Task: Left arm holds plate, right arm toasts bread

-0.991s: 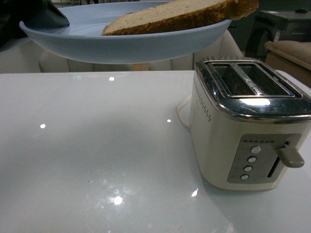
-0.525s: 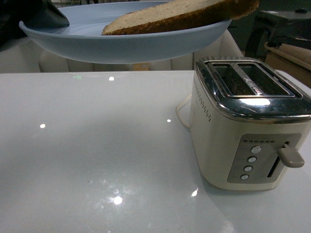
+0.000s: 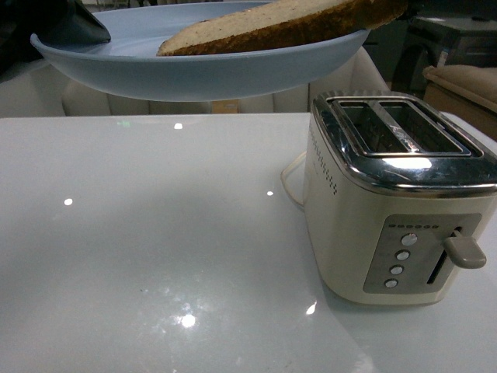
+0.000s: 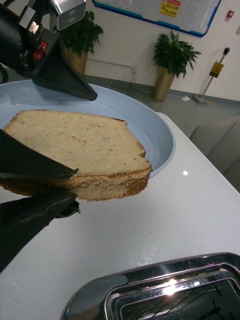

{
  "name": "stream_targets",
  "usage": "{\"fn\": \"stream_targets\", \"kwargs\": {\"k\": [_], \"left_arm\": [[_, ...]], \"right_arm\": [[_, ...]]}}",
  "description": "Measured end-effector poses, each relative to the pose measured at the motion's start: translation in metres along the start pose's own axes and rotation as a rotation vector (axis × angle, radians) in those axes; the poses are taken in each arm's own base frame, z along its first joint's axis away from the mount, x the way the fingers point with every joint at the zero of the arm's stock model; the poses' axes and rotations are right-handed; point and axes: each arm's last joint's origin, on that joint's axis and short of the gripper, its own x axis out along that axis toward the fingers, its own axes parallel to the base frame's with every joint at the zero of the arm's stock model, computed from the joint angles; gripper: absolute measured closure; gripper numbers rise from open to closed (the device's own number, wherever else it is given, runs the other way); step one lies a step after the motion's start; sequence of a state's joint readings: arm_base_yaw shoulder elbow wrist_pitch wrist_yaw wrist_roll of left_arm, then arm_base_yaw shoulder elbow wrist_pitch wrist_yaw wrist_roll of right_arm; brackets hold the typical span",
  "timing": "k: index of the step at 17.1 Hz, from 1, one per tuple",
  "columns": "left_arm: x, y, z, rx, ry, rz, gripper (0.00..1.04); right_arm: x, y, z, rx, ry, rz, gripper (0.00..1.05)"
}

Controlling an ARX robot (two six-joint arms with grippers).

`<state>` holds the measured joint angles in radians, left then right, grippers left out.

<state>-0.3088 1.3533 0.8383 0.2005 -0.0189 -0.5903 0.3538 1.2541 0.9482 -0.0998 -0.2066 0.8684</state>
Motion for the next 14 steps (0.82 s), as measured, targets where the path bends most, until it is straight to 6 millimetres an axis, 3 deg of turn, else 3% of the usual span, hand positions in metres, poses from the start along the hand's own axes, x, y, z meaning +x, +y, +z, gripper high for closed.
{"fn": "stream_targets", "kwargs": {"k": [1,8,14], "left_arm": [[0.000,0.000,0.000,0.000,0.000,0.000,1.02],[0.000,0.000,0.000,0.000,0.000,0.000,1.02],[0.000,0.000,0.000,0.000,-0.001,-0.001,1.02]], "right_arm": [[0.000,0.000,0.000,0.000,0.000,0.000,1.03],[-0.005,0.008,0.007,-0.010,-0.039,0.004,1.03],[-0.037,0.018,0.038,-0.279,-0.367,-0.138,1.03]]}}
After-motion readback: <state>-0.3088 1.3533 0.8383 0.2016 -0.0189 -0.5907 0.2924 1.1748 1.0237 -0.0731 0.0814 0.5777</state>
